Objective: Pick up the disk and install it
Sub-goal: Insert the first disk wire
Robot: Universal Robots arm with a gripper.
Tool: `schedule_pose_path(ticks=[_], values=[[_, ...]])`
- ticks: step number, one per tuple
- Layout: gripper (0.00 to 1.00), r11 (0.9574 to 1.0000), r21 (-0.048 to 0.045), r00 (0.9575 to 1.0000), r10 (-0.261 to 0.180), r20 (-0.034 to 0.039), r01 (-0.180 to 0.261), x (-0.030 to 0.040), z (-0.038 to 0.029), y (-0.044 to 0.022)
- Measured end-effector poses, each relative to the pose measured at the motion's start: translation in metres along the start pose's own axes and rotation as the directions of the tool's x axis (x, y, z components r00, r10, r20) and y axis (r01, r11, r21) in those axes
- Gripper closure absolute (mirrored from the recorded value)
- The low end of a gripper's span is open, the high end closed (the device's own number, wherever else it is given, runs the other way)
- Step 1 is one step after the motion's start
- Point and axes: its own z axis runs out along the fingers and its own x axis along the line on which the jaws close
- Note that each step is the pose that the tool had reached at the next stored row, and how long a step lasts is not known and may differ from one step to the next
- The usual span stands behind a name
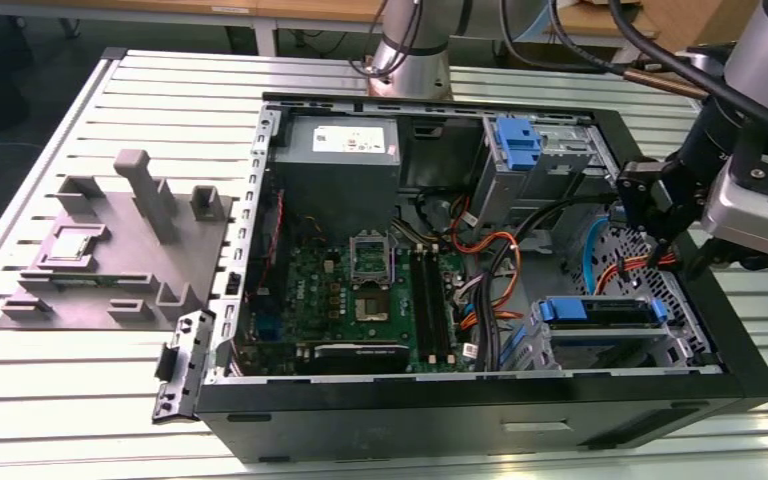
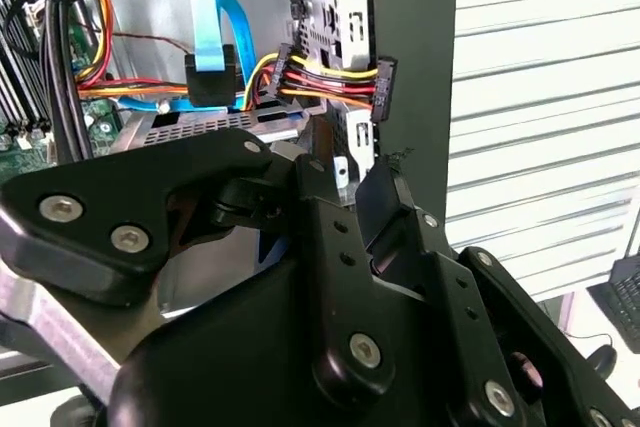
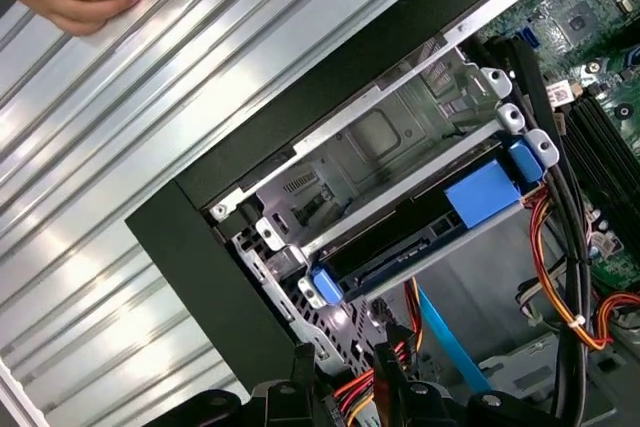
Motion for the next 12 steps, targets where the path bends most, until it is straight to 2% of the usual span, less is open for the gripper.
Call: schedule_pose_path(ticks=[4,5,9,12], values=[[0.63,0.998,0.0126,0.9981,-0.061,0.0077,0.061,-0.0001,0.0002,0.0],[0.63,0.9975,0.0132,0.9975,-0.07,0.0079,0.07,-0.0001,0.0006,-0.0001],[0.63,0.997,-0.0006,0.997,-0.077,-0.0008,0.077,0.0015,0.0023,-0.0028],[0.63,0.9968,-0.0065,0.9968,-0.08,-0.0044,0.08,0.0027,0.0034,-0.0057]])
